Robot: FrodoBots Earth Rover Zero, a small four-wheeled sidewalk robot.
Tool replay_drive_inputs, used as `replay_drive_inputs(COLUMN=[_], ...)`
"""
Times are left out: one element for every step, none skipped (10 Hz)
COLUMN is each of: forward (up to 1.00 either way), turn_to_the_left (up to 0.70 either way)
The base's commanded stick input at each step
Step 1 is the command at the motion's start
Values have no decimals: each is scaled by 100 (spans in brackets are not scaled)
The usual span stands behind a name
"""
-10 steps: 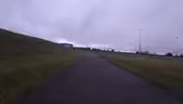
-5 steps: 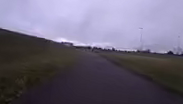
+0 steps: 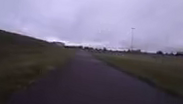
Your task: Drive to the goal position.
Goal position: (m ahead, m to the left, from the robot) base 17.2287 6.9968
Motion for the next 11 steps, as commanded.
replay_drive_inputs(forward=[100,100,100,100,100,100,100,100,100,100,100], turn_to_the_left=[0,0,0,0,0,0,1,2,4,4,4])
